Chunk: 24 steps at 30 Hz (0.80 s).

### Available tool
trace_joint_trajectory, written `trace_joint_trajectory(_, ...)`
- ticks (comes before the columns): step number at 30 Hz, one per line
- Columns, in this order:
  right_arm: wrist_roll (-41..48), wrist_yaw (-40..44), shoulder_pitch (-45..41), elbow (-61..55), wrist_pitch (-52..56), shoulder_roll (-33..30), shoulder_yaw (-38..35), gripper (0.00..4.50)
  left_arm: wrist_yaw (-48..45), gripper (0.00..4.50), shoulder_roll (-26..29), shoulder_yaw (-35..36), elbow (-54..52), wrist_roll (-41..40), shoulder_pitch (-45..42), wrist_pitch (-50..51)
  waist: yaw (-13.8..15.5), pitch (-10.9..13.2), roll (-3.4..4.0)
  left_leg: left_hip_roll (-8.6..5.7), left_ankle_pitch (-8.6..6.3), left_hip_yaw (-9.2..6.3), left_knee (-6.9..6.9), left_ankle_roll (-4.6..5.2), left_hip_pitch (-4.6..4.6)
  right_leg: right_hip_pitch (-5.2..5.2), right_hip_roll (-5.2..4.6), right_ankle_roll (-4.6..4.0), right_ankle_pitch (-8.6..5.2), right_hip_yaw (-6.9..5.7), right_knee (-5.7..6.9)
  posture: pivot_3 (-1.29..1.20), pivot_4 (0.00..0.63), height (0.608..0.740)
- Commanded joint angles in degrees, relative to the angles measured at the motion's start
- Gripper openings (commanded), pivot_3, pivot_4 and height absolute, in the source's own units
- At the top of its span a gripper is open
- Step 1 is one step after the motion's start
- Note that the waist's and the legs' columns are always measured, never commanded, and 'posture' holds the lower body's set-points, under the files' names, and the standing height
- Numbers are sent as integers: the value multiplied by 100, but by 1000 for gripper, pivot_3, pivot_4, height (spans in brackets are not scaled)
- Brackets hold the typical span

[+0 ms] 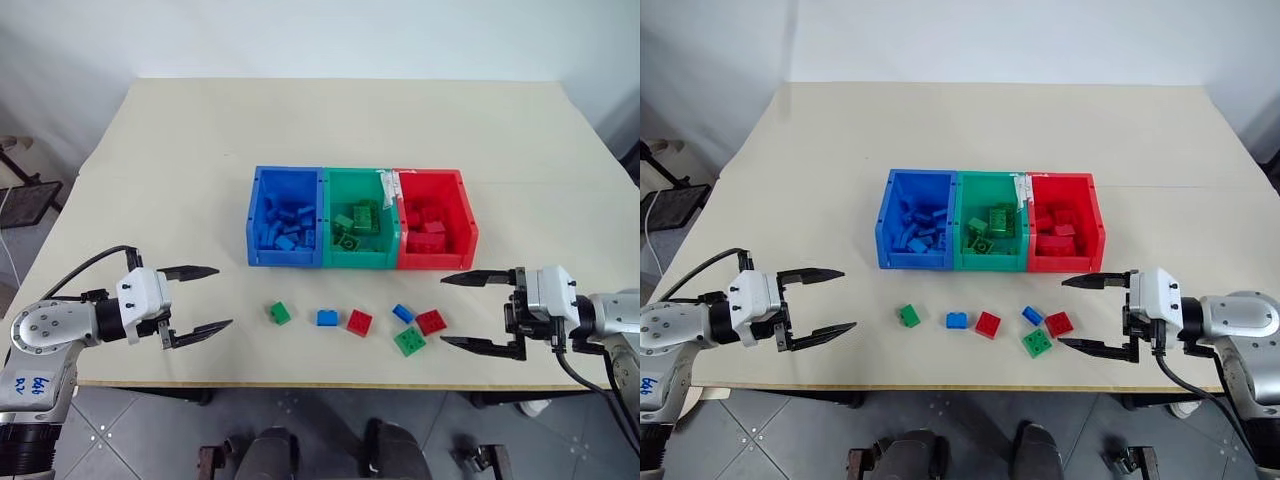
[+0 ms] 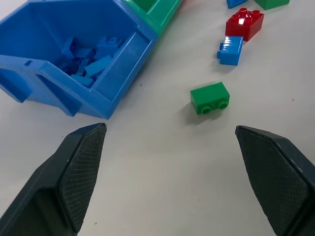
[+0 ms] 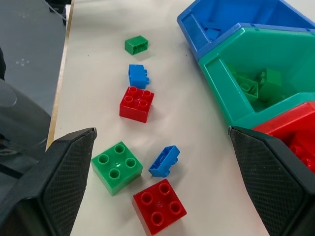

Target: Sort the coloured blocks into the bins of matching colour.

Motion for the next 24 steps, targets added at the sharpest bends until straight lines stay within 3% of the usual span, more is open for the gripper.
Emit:
trace_joint_trajectory(1, -31, -41, 122, -34, -108, -4, -248, 4500, 54, 4463, 2, 23, -45, -114, -48, 112, 0, 0, 0, 0, 0, 0, 0, 0, 0, 0, 0, 0, 0, 0, 0, 0, 150, 740)
trace_joint_trajectory(5, -123, 22, 360, 227, -215, -152, -561, 4500, 166, 4463, -88, -221, -434, -185, -106, 506, 9, 0, 0, -1, 0, 0, 1, 0, 0, 2, 0, 0, 0, 0, 1, 0, 150, 740)
trace_joint_trajectory(11, -796, 447, 727, 1675, -1185, -688, -926, 4500, 548, 4463, -664, -1383, -1699, -182, -488, 1193, 39, 0, -1, -7, -2, -2, 7, 5, 3, 15, -5, 3, 1, 0, -3, 0, 150, 740)
trace_joint_trajectory(17, -854, 504, 285, 1497, -983, -615, -372, 4500, 360, 4463, -661, -1504, -1828, -297, -472, 1287, -159, 2, 15, 14, -1, 5, 1, -5, 19, 22, 15, -11, -5, 2, -2, 0, 150, 740)
trace_joint_trajectory(24, -1356, 392, -641, 1229, -683, -260, 746, 4500, -67, 4463, -330, -1082, -1531, -427, -264, 1070, -88, 3, 14, 10, -1, -3, 9, -5, 14, 23, 9, -11, -5, 1, -5, 0, 150, 740)
